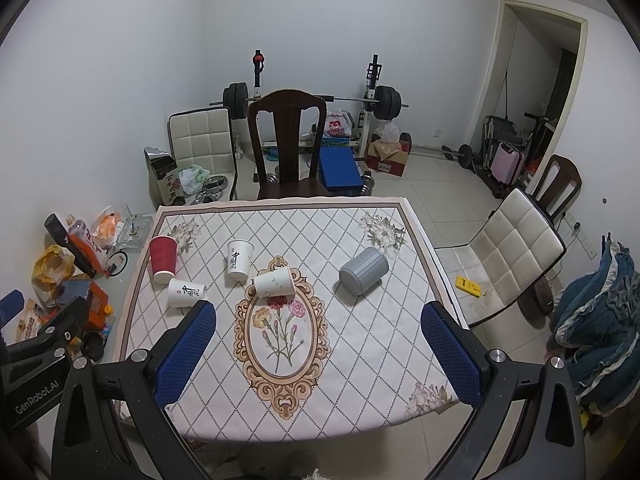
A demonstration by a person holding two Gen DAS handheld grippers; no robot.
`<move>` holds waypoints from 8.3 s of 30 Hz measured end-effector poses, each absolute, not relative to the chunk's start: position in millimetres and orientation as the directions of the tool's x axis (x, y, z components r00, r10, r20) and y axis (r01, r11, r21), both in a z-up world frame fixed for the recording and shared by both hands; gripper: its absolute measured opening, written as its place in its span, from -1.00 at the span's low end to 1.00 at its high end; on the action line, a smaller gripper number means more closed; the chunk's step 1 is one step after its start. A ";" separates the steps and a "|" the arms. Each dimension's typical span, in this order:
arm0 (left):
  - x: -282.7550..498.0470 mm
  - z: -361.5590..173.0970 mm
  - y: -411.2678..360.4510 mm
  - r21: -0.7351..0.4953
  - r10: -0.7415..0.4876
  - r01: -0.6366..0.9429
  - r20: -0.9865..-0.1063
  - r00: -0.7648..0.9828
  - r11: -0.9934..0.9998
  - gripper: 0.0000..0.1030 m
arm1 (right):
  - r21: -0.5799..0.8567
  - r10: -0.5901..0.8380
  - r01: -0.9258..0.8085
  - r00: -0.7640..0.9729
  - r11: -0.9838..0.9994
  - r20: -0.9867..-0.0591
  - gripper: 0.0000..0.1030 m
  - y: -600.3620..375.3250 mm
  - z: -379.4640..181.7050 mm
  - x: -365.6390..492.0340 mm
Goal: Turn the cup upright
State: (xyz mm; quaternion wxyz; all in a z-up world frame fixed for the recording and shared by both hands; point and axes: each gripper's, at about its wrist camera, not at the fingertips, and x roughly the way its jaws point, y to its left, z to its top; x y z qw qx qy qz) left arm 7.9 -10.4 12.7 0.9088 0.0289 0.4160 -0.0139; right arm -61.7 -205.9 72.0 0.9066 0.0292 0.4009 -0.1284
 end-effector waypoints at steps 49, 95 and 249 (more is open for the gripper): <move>301.2 -261.8 105.4 0.140 0.162 -0.121 -0.967 0.199 0.983 1.00 | -0.119 -0.140 0.220 0.080 0.968 -0.987 1.00 -133.7 -281.9 210.8; 320.3 -212.9 77.5 0.047 0.023 0.081 -0.962 0.272 0.996 0.42 | -0.141 -0.191 0.346 0.115 0.928 -0.975 1.00 -178.9 -246.5 207.0; 108.3 -325.4 16.3 0.109 0.089 0.117 -0.983 0.160 0.987 1.00 | 0.053 -0.074 0.210 0.553 0.976 -0.830 0.69 -131.5 -285.5 66.1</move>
